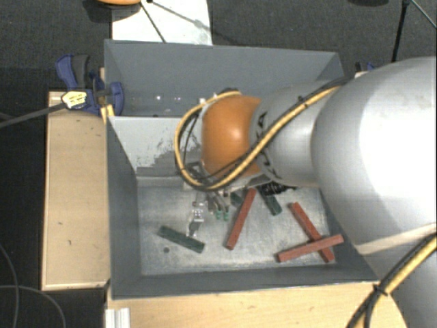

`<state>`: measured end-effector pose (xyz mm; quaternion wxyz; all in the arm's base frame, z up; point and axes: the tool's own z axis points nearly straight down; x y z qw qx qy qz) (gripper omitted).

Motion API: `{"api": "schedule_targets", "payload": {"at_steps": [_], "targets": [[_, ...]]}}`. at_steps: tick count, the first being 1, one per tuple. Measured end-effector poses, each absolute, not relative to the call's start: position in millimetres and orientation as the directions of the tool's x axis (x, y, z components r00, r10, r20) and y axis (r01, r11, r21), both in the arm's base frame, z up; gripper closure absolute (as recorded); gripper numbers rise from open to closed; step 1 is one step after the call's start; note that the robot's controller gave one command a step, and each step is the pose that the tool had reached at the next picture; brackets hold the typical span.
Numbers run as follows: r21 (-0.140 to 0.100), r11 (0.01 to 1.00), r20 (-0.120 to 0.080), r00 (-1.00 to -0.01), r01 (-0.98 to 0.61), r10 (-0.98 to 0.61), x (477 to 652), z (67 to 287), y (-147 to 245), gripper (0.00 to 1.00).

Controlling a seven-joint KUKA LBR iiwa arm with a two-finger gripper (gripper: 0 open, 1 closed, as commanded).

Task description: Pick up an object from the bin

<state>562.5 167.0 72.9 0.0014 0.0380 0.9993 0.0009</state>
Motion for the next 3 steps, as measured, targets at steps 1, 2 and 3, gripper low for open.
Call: {"api": "schedule_targets", "payload": {"at_steps": [1, 2, 3], "targets": [[0.001, 1.000, -0.005, -1.000, 0.031, 0.031, 517.2, 72, 180, 0.00], [0.003, 0.990, -0.023, -0.990, -0.142, -0.142, 497.3, 77, 193, 0.00], [-0.004, 0.942, -0.028, -0.941, -0.336, -0.336, 495.7, 80, 218, 0.00]]}}
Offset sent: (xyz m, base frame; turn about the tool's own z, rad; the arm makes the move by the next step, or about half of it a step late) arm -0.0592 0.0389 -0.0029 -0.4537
